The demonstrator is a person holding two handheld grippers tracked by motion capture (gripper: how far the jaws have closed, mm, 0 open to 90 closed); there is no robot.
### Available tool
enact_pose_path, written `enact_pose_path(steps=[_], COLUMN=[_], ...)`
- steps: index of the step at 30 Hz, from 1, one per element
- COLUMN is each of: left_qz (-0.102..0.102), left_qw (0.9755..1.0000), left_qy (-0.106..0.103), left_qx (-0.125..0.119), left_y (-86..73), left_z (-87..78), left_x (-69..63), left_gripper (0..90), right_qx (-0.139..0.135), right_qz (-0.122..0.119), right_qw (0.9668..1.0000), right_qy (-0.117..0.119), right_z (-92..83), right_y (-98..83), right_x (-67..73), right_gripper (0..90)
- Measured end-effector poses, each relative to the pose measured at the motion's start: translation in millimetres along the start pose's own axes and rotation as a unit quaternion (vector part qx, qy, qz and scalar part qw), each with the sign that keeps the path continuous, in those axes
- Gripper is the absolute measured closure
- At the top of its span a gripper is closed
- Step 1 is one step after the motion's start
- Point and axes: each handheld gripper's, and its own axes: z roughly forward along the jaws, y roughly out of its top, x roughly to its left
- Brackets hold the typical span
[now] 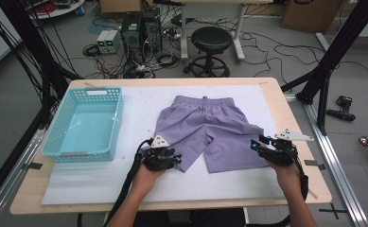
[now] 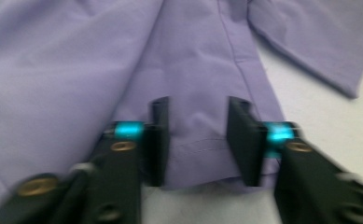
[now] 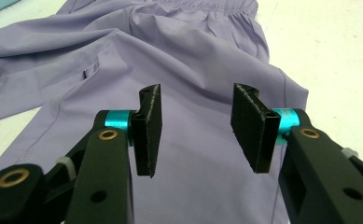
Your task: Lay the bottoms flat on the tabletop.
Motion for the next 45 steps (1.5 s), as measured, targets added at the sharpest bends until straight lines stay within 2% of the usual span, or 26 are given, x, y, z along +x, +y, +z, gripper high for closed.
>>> enact_pose_path(steps=[1, 3, 5, 6, 9, 11, 12, 14, 17, 18, 21, 22, 24, 27, 31, 32, 33, 34, 35, 37, 38, 40, 42, 43, 44, 45], left_qz=[0.016, 0.017, 0.015, 0.012, 0.02, 0.026, 0.02, 0.005, -0.003, -0.012, -0.026, -0.037, -0.046, -0.061, -0.079, -0.067, -0.065, -0.062, -0.057, -0.056, -0.055, -0.073, -0.08, -0.086, -0.096, -0.108], left_qw=[0.9999, 0.9996, 0.9984, 0.9967, 0.9911, 0.9891, 0.9889, 0.9905, 0.9939, 0.9947, 0.9956, 0.9959, 0.9958, 0.9945, 0.9935, 0.9938, 0.9937, 0.9949, 0.9951, 0.9944, 0.993, 0.9909, 0.9893, 0.9883, 0.9871, 0.9853], left_qy=[-0.002, -0.019, -0.052, -0.078, -0.129, -0.144, -0.147, -0.137, -0.098, -0.074, -0.014, 0.011, 0.043, 0.078, 0.082, 0.088, 0.091, 0.079, 0.081, 0.09, 0.104, 0.11, 0.117, 0.119, 0.118, 0.116], left_qx=[0.006, 0.014, 0.017, 0.022, 0.027, 0.017, 0.009, -0.006, -0.05, -0.071, -0.089, -0.082, -0.067, -0.035, -0.006, -0.01, -0.012, -0.009, -0.007, -0.007, -0.009, -0.023, -0.035, -0.042, -0.051, -0.062], left_y=[0.0, 0.5, 0.4, 0.1, 0.0, 1.2, 2.3, 5.6, 8.5, 8.5, 5.1, 2.1, -3.3, -15.8, -31.1, -34.0, -35.0, -35.3, -35.0, -35.3, -36.7, -41.7, -44.8, -45.6, -45.1, -43.8], left_z=[1.2, 2.5, 4.3, 6.1, 12.0, 13.9, 13.4, 8.3, -11.2, -20.5, -38.2, -43.5, -48.5, -53.0, -51.6, -51.7, -52.5, -52.4, -52.4, -53.9, -56.1, -62.7, -68.5, -69.7, -70.2, -70.4], left_x=[-3.6, -9.5, -16.0, -20.3, -37.9, -47.5, -49.2, -46.7, -33.4, -25.1, -3.8, 5.8, 16.8, 30.5, 40.0, 39.6, 39.5, 39.9, 39.1, 38.6, 38.4, 40.9, 42.4, 43.8, 45.8, 47.5], left_gripper=[80.7, 88.2, 88.5, 88.6, 88.6, 87.8, 83.1, 62.6, 54.0, 53.2, 52.8, 52.5, 52.6, 54.3, 54.9, 57.6, 64.4, 80.5, 88.3, 89.1, 89.2, 89.3, 89.1, 88.5, 82.3, 67.5], right_qx=[-0.001, 0.0, -0.001, -0.002, 0.0, 0.001, 0.0, 0.0, 0.0, 0.001, 0.006, 0.011, 0.025, 0.057, 0.078, 0.086, 0.097, 0.108, 0.12, 0.119, 0.127, 0.147, 0.167, 0.168, 0.158, 0.144], right_qz=[0.0, 0.003, 0.004, 0.005, 0.004, 0.002, 0.001, 0.004, 0.007, 0.008, 0.01, 0.011, 0.017, 0.024, 0.018, 0.018, 0.016, 0.017, 0.014, -0.003, -0.011, -0.027, -0.039, -0.035, -0.023, -0.012], right_qw=[1.0, 1.0, 1.0, 1.0, 1.0, 1.0, 1.0, 1.0, 1.0, 1.0, 0.9999, 0.9999, 0.9995, 0.9981, 0.9968, 0.9961, 0.995, 0.9936, 0.9921, 0.9916, 0.9903, 0.9869, 0.981, 0.9802, 0.9826, 0.9854], right_qy=[0.0, -0.001, -0.002, -0.001, -0.002, -0.001, -0.002, -0.002, -0.004, -0.004, -0.006, -0.008, -0.007, -0.001, 0.0, -0.01, -0.019, -0.028, -0.035, -0.051, -0.055, -0.061, -0.091, -0.1, -0.096, -0.089], right_z=[-0.1, -0.5, -0.6, -0.7, -0.1, 0.1, -0.1, -0.8, -1.9, -1.9, -0.5, 0.3, 2.4, 5.5, 6.1, 6.9, 8.6, 10.6, 12.9, 11.0, 9.1, 3.7, -3.2, -6.3, -8.4, -10.6], right_y=[-0.2, -0.4, -0.3, -0.1, 0.4, 0.4, 0.3, -0.2, -1.6, -2.1, -3.9, -4.8, -7.1, -13.3, -19.4, -21.1, -23.2, -25.5, -28.1, -29.6, -28.5, -27.4, -27.0, -27.6, -28.3, -28.3], right_x=[-0.5, -0.8, -1.2, -1.0, 0.4, 1.0, 0.9, 0.3, -1.4, -2.1, -3.8, -4.4, -6.6, -9.7, -10.1, -10.0, -10.7, -11.5, -12.5, -12.2, -12.5, -11.6, -11.1, -13.0, -15.6, -16.0], right_gripper=[54.0, 54.0, 54.0, 53.9, 54.0, 54.0, 54.0, 53.9, 54.0, 54.0, 54.0, 54.0, 54.4, 56.0, 55.7, 54.6, 54.0, 54.0, 56.0, 72.7, 89.4, 90.0, 90.0, 90.0, 90.0, 85.8])
